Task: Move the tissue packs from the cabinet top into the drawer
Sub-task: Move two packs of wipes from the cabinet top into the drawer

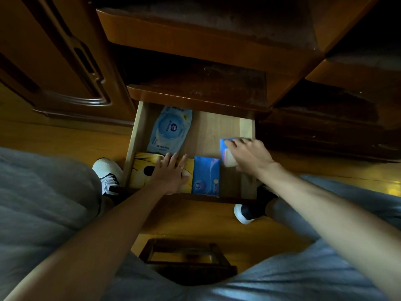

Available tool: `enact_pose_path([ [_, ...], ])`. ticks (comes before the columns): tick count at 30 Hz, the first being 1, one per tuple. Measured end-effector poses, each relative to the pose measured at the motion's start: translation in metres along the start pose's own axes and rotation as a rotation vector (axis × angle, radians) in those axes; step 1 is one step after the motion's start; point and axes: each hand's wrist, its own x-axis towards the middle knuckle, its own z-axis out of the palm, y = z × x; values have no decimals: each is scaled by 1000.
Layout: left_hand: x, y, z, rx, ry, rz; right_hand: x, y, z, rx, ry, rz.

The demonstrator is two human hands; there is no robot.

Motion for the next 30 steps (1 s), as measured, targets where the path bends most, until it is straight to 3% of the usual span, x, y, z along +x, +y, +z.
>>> enact_pose_path([
  [3,2,1,0,19,-18,-21,-25,-22,19,-4,-76,-55],
  [6,3,3,1,-39,-18,-20,-37,-33,37,144,-169,-59],
  [10,0,1,3,-44,5,-8,-28,-24,33,360,-155,-46],
  [13,-2,0,4,-27,37,10,-10,-10,32,365,-159,-38],
  [20,-8,-6,17,-94,167,44,44,-5,58,343,-522,39],
  [26,-8,1,13,-72,315,-16,55,-5,80,474,-526,22],
  [30,-10,2,8,-60,307,-27,66,11,69,572,-675,-38],
])
